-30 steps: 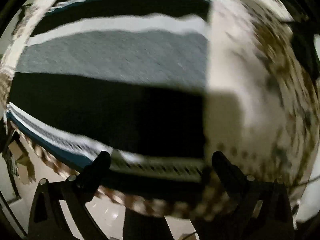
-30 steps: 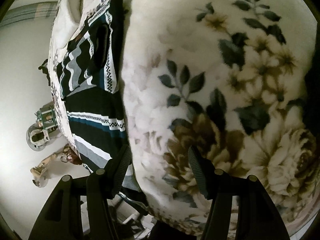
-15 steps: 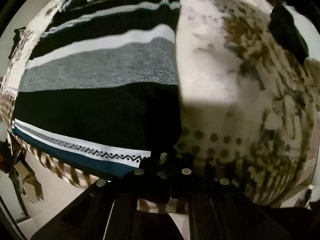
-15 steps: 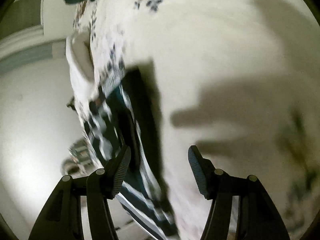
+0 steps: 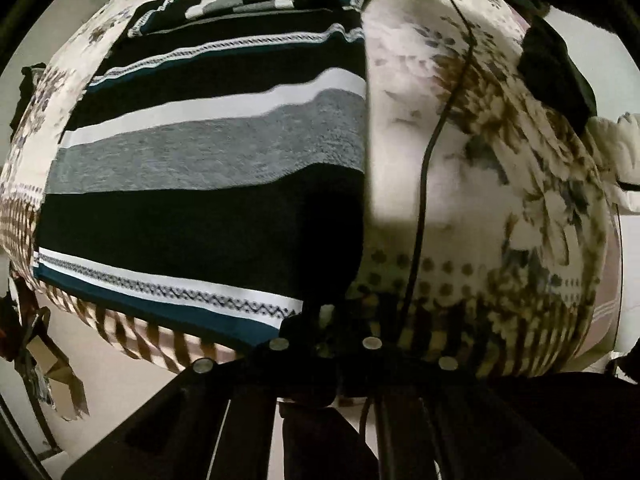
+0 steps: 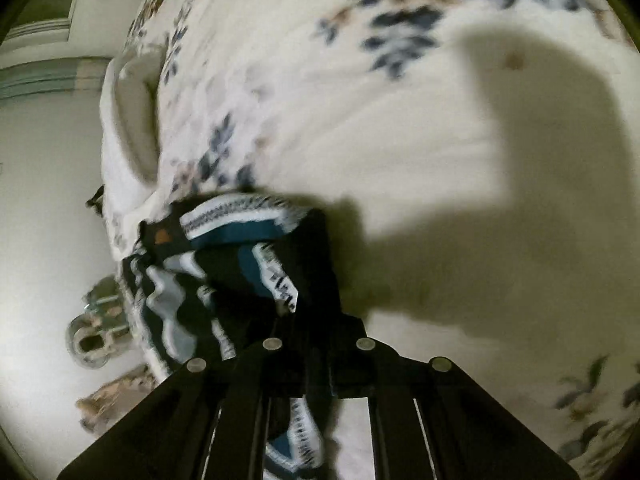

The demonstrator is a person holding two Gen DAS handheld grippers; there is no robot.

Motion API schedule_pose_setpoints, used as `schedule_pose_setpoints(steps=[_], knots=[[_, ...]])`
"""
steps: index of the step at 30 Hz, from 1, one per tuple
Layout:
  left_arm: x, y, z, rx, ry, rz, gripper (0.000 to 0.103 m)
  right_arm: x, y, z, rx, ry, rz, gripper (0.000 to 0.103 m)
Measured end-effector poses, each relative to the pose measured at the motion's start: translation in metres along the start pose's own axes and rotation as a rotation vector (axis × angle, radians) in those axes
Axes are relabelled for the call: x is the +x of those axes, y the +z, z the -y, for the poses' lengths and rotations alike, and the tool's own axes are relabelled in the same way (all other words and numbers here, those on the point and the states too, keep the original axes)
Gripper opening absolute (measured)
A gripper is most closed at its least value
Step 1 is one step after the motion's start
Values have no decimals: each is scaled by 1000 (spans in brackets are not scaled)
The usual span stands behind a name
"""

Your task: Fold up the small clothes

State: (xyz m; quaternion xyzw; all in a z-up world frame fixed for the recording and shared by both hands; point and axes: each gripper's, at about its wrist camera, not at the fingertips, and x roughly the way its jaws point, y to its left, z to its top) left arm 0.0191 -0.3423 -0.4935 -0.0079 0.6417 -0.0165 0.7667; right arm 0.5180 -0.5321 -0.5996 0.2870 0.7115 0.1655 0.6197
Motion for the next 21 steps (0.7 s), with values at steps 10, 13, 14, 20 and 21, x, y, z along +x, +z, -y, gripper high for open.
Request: schedule_pose_setpoints(steps=[10, 13, 14, 20, 21], knots=[[-37, 17, -54, -111, -78, 73, 4, -9, -18, -8, 60, 28, 10, 8], [-51, 23, -89, -174, -115, 93, 4, -23, -23, -54, 17, -17, 33, 8], [-57, 25, -103, -200, -129, 102, 4, -26, -23, -70, 4, -30, 39, 8], [-81, 32, -206, -328, -194, 131, 4, -17, -34, -216, -97, -131, 64, 7], [-83, 33, -225, -346, -204, 137, 4, -9, -36, -239, -110, -151, 62, 7]])
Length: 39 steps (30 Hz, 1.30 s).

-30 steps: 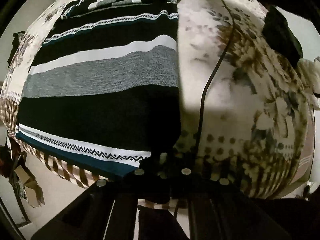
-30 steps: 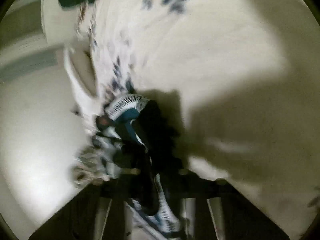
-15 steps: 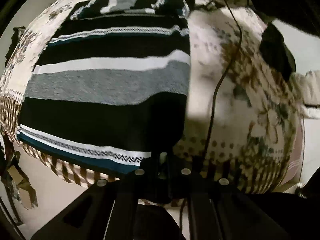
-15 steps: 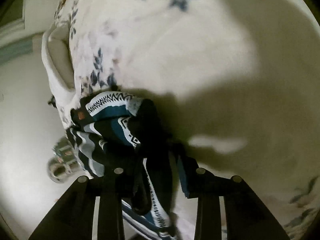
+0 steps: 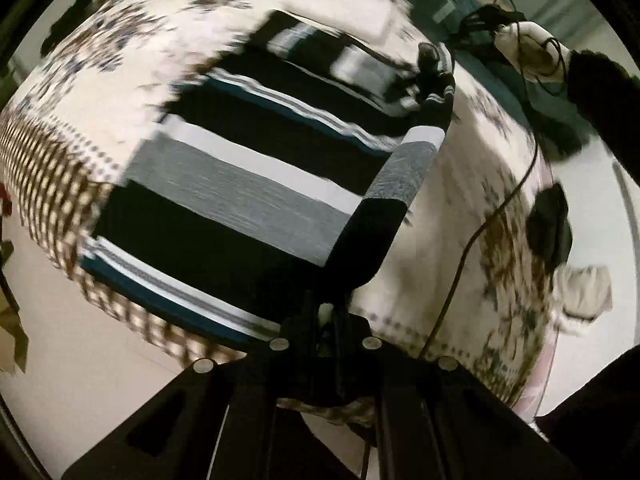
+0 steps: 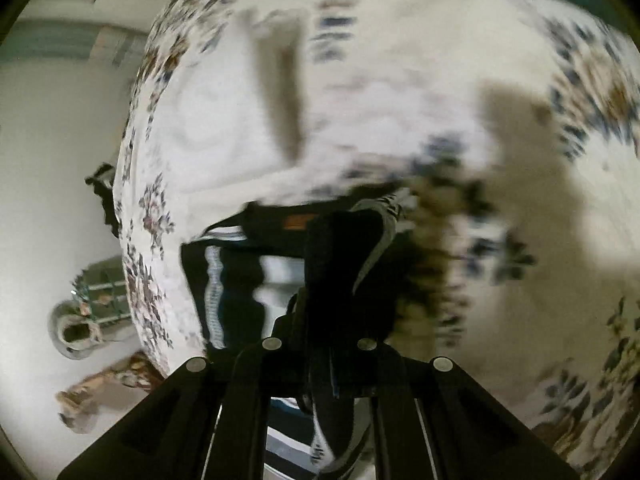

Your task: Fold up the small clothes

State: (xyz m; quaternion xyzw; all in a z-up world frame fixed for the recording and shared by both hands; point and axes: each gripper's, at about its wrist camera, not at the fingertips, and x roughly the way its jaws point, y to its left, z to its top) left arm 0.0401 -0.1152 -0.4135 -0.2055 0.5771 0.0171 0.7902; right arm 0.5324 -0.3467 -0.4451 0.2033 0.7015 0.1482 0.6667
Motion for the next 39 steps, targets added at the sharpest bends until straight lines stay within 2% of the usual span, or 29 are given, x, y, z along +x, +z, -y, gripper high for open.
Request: schedule_pose_setpoints(steps=[3, 5, 8, 11, 13, 17, 19, 21, 22, 23, 24, 26, 28, 29, 31, 32, 33, 34, 35, 37, 39], knots=[[-12, 20, -53, -49, -13, 22, 4, 21, 0, -72, -50, -68, 4, 7], [-14, 30, -88, -97, -26, 25, 4, 50, 0, -124, -91, -117, 0, 7], [-7, 42, -142, -169, -42, 23, 4, 112, 3, -199, -172, -216, -25, 7], [8, 48, -187, -231, -36, 16, 4, 169, 4, -249, -229, -304, -40, 7], [20, 51, -212, -270, -40, 7, 4, 206, 5, -273, -243, -351, -47, 7], [46, 56, -249, -335, -62, -33, 5, 248, 6, -279, -218, -413, -52, 8], [62, 58, -262, -363, -56, -86, 6, 260, 11, -263, -128, -358, -111, 14], [72, 57, -277, -399, -45, -131, 9, 256, 9, -249, -68, -254, -142, 25], [73, 57, -285, -420, -40, -142, 11, 250, 5, -245, -59, -205, -156, 41], [73, 56, -291, -438, -34, -149, 17, 239, -4, -238, -53, -138, -173, 58], [71, 55, -299, -461, -25, -152, 19, 232, -11, -235, -55, -97, -182, 64], [67, 53, -312, -487, -7, -154, 20, 207, -41, -221, -72, -15, -208, 67], [66, 53, -321, -493, -3, -163, 20, 184, -75, -207, -93, 27, -223, 68], [66, 54, -323, -493, 4, -174, 21, 169, -103, -192, -101, 48, -230, 71], [66, 58, -324, -493, -9, -190, 21, 155, -147, -167, -102, 58, -254, 73], [65, 60, -323, -491, -26, -186, 22, 149, -182, -146, -100, 46, -272, 73], [65, 64, -321, -483, -41, -180, 25, 150, -211, -130, -91, 21, -289, 73], [66, 67, -317, -470, -61, -174, 36, 153, -237, -115, -76, -1, -311, 73], [68, 69, -313, -457, -77, -171, 49, 160, -278, -89, -37, -17, -360, 73], [77, 71, -305, -435, -81, -184, 54, 181, -337, -59, 18, -14, -457, 73], [88, 69, -297, -413, -115, -200, 54, 206, -403, -26, 110, 11, -538, 73]])
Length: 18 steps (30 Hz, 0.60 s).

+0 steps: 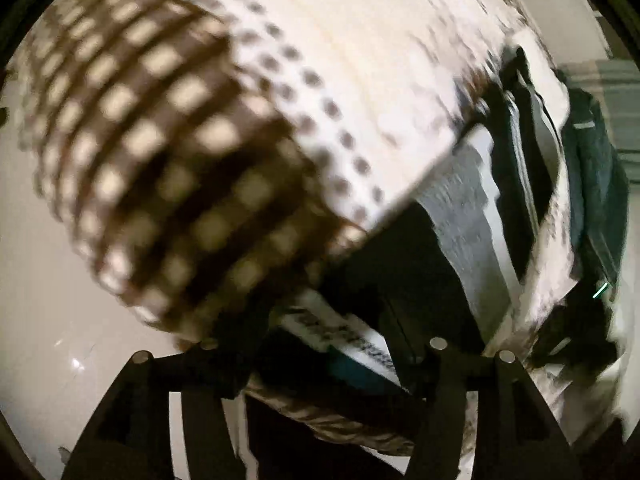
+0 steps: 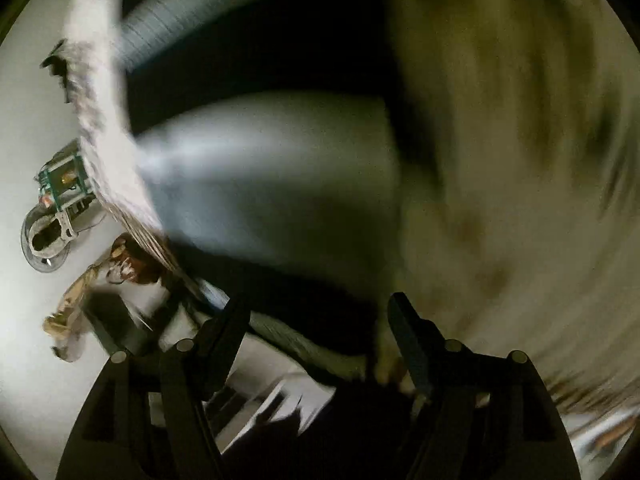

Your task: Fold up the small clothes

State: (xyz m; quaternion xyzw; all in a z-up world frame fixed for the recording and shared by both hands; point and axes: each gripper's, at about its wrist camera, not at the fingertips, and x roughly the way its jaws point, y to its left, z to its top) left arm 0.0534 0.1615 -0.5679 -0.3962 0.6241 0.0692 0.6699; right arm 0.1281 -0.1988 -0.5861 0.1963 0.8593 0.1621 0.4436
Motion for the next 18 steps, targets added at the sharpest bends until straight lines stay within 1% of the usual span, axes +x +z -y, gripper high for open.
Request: schedule_pose_setpoints(steps=[1, 2, 3, 4, 5, 6, 8, 10, 11, 12, 14, 15, 16, 17, 18], knots=[[5, -2, 4, 23, 11, -6, 54, 21, -15, 13, 33, 28, -19, 72], [11, -5, 7, 59, 46, -7, 54, 38, -28, 22, 44, 56, -15, 60], [15, -9, 10, 79, 65, -4, 52, 48, -37, 27, 48, 79, 1, 42], [18, -11, 9, 94, 87, -5, 51, 59, -46, 31, 60, 99, 15, 9], [20, -13, 9, 103, 108, -6, 44, 68, -54, 35, 89, 111, 33, 9], [16, -12, 7, 108, 117, -8, 41, 72, -60, 39, 109, 114, 57, 9], [4, -12, 12, 117, 129, -7, 32, 68, -65, 40, 113, 118, 74, 9], [-17, -6, 27, 139, 125, 11, 32, 50, -65, 35, 99, 139, 75, 11], [-29, -1, 37, 154, 115, 23, 33, 40, -64, 34, 90, 152, 76, 14], [-41, 8, 49, 166, 92, 36, 33, 24, -61, 32, 79, 173, 84, 19], [-61, 30, 72, 186, 31, 77, 38, -13, -54, 34, 70, 213, 140, 62], [-69, 45, 85, 198, 3, 106, 42, -36, -47, 33, 64, 234, 188, 67], [-73, 61, 98, 209, -32, 130, 58, -57, -37, 32, 59, 248, 224, 68], [-74, 78, 113, 221, -66, 157, 66, -78, -24, 33, 60, 260, 258, 68], [-69, 99, 133, 236, -104, 181, 66, -96, -12, 34, 63, 272, 287, 68]])
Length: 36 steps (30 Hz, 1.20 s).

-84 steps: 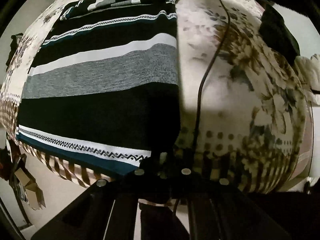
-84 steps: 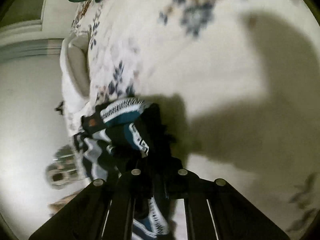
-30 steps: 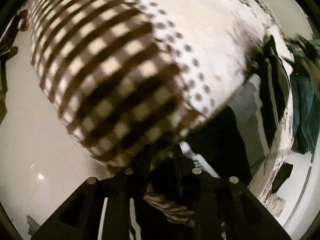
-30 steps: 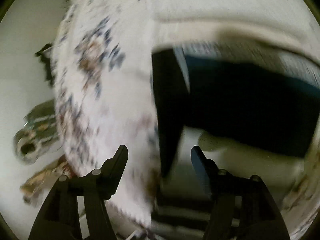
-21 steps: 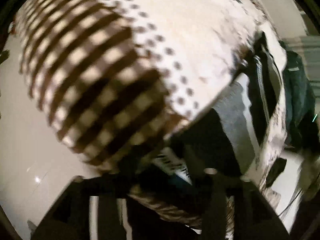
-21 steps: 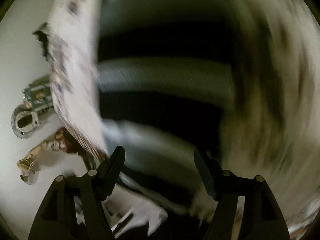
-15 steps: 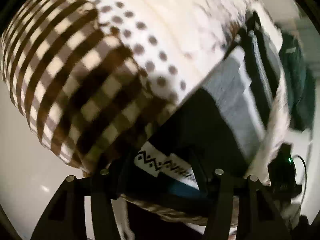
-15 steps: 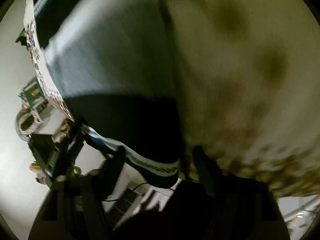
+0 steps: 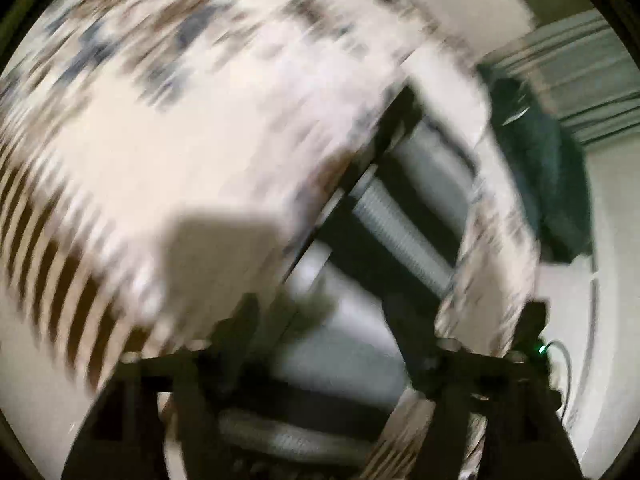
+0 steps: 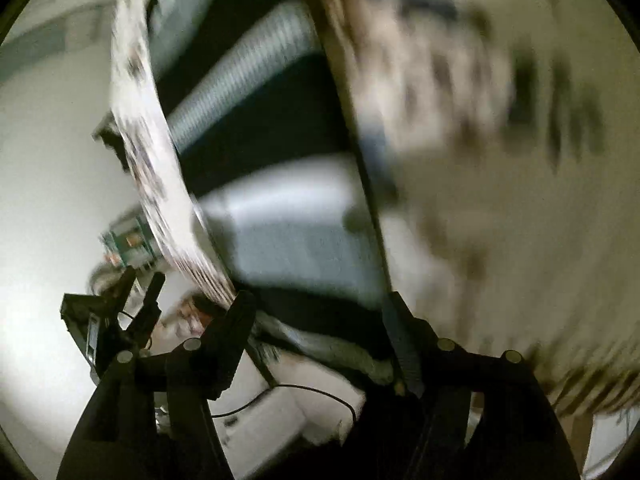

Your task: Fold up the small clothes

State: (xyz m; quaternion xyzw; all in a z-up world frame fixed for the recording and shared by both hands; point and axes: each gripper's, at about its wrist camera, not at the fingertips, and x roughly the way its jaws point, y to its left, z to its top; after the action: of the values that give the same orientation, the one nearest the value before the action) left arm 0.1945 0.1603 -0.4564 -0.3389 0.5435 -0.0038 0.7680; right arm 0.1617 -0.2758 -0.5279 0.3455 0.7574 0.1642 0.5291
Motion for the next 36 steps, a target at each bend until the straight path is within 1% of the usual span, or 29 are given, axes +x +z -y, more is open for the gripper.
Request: schedule_pose_setpoints(steps=[1, 2, 4, 5, 6, 7, 10, 13, 14, 15, 16, 17, 18, 19, 20, 21, 23, 24, 26, 28, 29, 30, 31, 32, 33, 34, 35, 36], knots=[[12, 21, 10, 13, -29, 10, 66, -16, 24, -6, -1, 14, 52, 68], [29, 46, 23, 32, -55, 17, 66, -31, 48, -11, -3, 10, 101, 68], [67, 93, 50, 85, -82, 31, 66, -55, 95, -22, -9, -2, 195, 68], [93, 123, 65, 117, -94, 26, 66, -64, 116, -26, -8, -6, 229, 68], [109, 138, 74, 134, -102, 15, 66, -71, 139, -30, -5, 1, 261, 68], [135, 163, 84, 152, -110, -7, 66, -74, 160, -32, 2, 16, 290, 68], [183, 203, 102, 207, -127, -46, 66, -86, 223, -38, 54, 126, 365, 68], [220, 229, 119, 302, -105, -83, 64, -83, 268, -49, 98, 199, 418, 68], [231, 233, 124, 332, -91, -91, 50, -82, 283, -49, 110, 213, 430, 68], [238, 235, 128, 369, -91, -94, 28, -78, 294, -51, 111, 223, 433, 68], [242, 235, 129, 392, -77, -103, 5, -70, 303, -55, 107, 225, 433, 68], [244, 235, 127, 398, -92, -111, 5, -64, 310, -62, 91, 223, 435, 51], [238, 236, 123, 396, -123, -94, 5, -62, 314, -69, 72, 193, 448, 37], [229, 238, 120, 387, -144, -69, 5, -59, 316, -79, 40, 131, 452, 6], [219, 243, 115, 366, -182, -50, 5, -58, 318, -83, 26, 108, 458, 7], [209, 248, 107, 335, -226, -39, 5, -60, 319, -82, 18, 107, 467, 6], [207, 257, 97, 303, -236, -43, 5, -57, 328, -89, 18, 86, 481, 6], [215, 260, 93, 304, -224, -57, 5, -51, 334, -94, 16, 70, 478, 5], [237, 262, 88, 293, -199, -93, 5, -45, 342, -95, 33, 14, 467, 5], [258, 265, 84, 276, -188, -140, 6, -43, 347, -93, 51, -19, 447, 6], [262, 266, 83, 266, -192, -149, 9, -43, 351, -91, 56, -11, 437, 6], [262, 268, 81, 248, -204, -159, 9, -43, 352, -91, 61, 1, 421, 6], [261, 269, 81, 232, -214, -173, 10, -43, 353, -94, 67, 1, 408, 15], [258, 270, 79, 215, -225, -192, 20, -46, 349, -95, 65, 3, 399, 30], [251, 270, 78, 202, -239, -201, 25, -50, 346, -96, 59, 11, 396, 38], [242, 267, 76, 201, -264, -198, 33, -55, 337, -93, 50, 26, 388, 56], [234, 264, 75, 205, -286, -189, 42, -59, 325, -91, 40, 55, 366, 64], [223, 258, 74, 212, -304, -179, 48, -63, 315, -86, 34, 73, 350, 64]])
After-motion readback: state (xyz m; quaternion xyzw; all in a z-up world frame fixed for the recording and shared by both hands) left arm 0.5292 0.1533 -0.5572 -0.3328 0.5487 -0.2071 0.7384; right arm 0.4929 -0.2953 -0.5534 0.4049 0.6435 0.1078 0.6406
